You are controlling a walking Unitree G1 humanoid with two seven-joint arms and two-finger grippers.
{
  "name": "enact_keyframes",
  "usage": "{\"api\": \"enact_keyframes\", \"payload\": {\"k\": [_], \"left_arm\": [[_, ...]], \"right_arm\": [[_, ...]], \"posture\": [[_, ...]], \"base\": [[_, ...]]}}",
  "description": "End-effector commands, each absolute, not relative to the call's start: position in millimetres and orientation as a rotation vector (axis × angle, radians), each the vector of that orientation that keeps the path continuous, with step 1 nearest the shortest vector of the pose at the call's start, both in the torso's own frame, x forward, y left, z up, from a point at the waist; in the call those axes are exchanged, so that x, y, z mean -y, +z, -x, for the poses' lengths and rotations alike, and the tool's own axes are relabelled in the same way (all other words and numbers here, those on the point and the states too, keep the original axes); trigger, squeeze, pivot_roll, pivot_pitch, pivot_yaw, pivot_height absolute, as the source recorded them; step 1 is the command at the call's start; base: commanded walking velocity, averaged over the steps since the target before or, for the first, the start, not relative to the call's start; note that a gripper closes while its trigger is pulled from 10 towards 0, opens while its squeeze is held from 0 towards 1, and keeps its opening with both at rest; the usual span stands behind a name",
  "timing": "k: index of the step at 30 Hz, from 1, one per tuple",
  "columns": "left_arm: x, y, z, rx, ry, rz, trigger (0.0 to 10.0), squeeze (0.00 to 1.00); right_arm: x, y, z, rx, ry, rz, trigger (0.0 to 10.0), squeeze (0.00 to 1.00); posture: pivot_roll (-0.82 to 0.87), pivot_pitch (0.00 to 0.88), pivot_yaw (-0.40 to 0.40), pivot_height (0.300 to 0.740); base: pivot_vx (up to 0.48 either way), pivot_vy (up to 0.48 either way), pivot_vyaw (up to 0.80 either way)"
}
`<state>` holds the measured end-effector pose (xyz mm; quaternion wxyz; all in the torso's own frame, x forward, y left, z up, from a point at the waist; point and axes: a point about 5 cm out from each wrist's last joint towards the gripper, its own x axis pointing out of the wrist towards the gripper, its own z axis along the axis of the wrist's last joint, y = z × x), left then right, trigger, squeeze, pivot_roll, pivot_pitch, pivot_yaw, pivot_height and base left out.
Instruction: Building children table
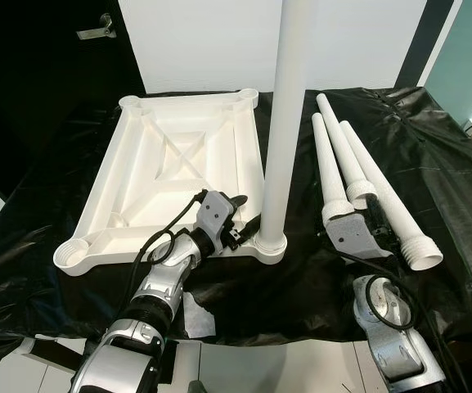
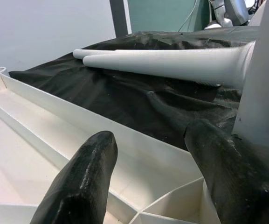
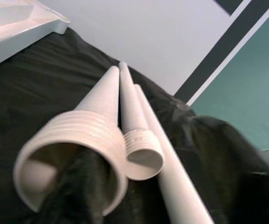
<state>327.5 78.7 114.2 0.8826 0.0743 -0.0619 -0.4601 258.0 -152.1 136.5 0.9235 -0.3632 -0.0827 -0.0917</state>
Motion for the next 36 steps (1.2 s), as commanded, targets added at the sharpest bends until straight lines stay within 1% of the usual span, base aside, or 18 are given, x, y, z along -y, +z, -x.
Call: {"api": "enact_keyframes", "payload": {"k": [1, 2, 3, 6, 7, 10, 12, 14, 15, 17, 18, 19, 20, 22, 24, 26, 29, 36], "left_arm": [[-74, 110, -323, 0.121, -1.030, -0.162, 10.0, 0.00], [-74, 110, -323, 0.121, -1.030, -0.162, 10.0, 0.00], [-75, 110, -323, 0.120, -1.029, -0.163, 10.0, 0.00], [-75, 110, -323, 0.120, -1.029, -0.163, 10.0, 0.00], [-75, 110, -323, 0.119, -1.028, -0.164, 10.0, 0.00], [-75, 110, -323, 0.119, -1.027, -0.164, 10.0, 0.00], [-75, 109, -323, 0.119, -1.026, -0.164, 10.0, 0.00], [-75, 109, -323, 0.119, -1.026, -0.164, 10.0, 0.00], [-75, 110, -323, 0.120, -1.025, -0.164, 10.0, 0.00], [-75, 110, -323, 0.120, -1.025, -0.164, 10.0, 0.00], [-76, 110, -323, 0.121, -1.024, -0.165, 10.0, 0.00], [-76, 110, -323, 0.121, -1.024, -0.165, 10.0, 0.00], [-77, 110, -323, 0.120, -1.024, -0.166, 10.0, 0.00], [-77, 110, -323, 0.120, -1.024, -0.166, 10.0, 0.00], [-77, 109, -323, 0.118, -1.029, -0.167, 10.0, 0.00], [-77, 109, -323, 0.118, -1.029, -0.167, 10.0, 0.00], [-73, 109, -323, 0.116, -1.049, -0.164, 10.0, 0.00], [-72, 110, -323, 0.118, -1.055, -0.164, 10.0, 0.00]], "right_arm": [[154, 124, -258, 0.092, -0.163, 0.734, 10.0, 1.00], [154, 124, -258, 0.092, -0.163, 0.734, 10.0, 1.00], [152, 110, -259, 0.008, -0.116, 0.722, 10.0, 1.00], [152, 106, -259, -0.016, -0.104, 0.717, 10.0, 1.00], [152, 103, -258, -0.037, -0.099, 0.694, 10.0, 0.00], [153, 100, -256, -0.059, -0.100, 0.666, 10.0, 0.00], [157, 92, -246, -0.125, -0.100, 0.574, 10.0, 0.00], [157, 92, -246, -0.125, -0.100, 0.574, 10.0, 0.00], [160, 89, -240, -0.162, -0.099, 0.523, 10.0, 0.00], [160, 89, -240, -0.162, -0.099, 0.523, 10.0, 0.00], [163, 87, -230, -0.191, -0.104, 0.469, 10.0, 0.00], [163, 87, -230, -0.191, -0.104, 0.469, 10.0, 0.00], [167, 89, -220, -0.204, -0.112, 0.438, 10.0, 0.00], [167, 89, -220, -0.204, -0.112, 0.438, 10.0, 0.00], [173, 95, -207, -0.205, -0.129, 0.419, 10.0, 0.00], [173, 95, -207, -0.205, -0.129, 0.419, 10.0, 0.00], [176, 106, -195, -0.188, -0.158, 0.434, 10.0, 0.00], [178, 107, -191, -0.206, -0.167, 0.424, 10.0, 0.00]], "posture": [[-0.10, 0.020, 0.046, 0.740], [-0.10, 0.020, 0.046, 0.740], [-0.11, 0.017, 0.047, 0.740], [-0.11, 0.018, 0.045, 0.740], [-0.11, 0.017, 0.042, 0.740], [-0.11, 0.015, 0.041, 0.740], [-0.11, 0.010, 0.038, 0.740], [-0.11, 0.010, 0.038, 0.740], [-0.11, 0.012, 0.037, 0.740], [-0.11, 0.012, 0.037, 0.740], [-0.12, 0.010, 0.040, 0.740], [-0.12, 0.010, 0.040, 0.740], [-0.12, 0.013, 0.042, 0.740], [-0.12, 0.013, 0.042, 0.740], [-0.14, 0.022, 0.048, 0.740], [-0.14, 0.022, 0.048, 0.740], [-0.16, 0.027, 0.054, 0.740], [-0.16, 0.028, 0.055, 0.740]], "base": [[0.000, 0.000, 0.00], [0.000, 0.000, 0.00], [0.000, 0.000, 0.00], [0.000, 0.000, 0.00], [0.000, 0.000, 0.00], [0.000, 0.000, 0.00], [0.000, 0.000, 0.00], [0.000, 0.000, 0.00], [0.000, 0.000, 0.00], [0.000, 0.000, 0.00], [0.000, 0.000, 0.00], [0.000, 0.000, 0.00], [0.000, 0.000, 0.00], [0.000, 0.000, 0.00], [0.000, 0.000, 0.00], [0.000, 0.000, 0.00], [0.000, 0.000, 0.00], [0.000, 0.000, 0.00]]}}
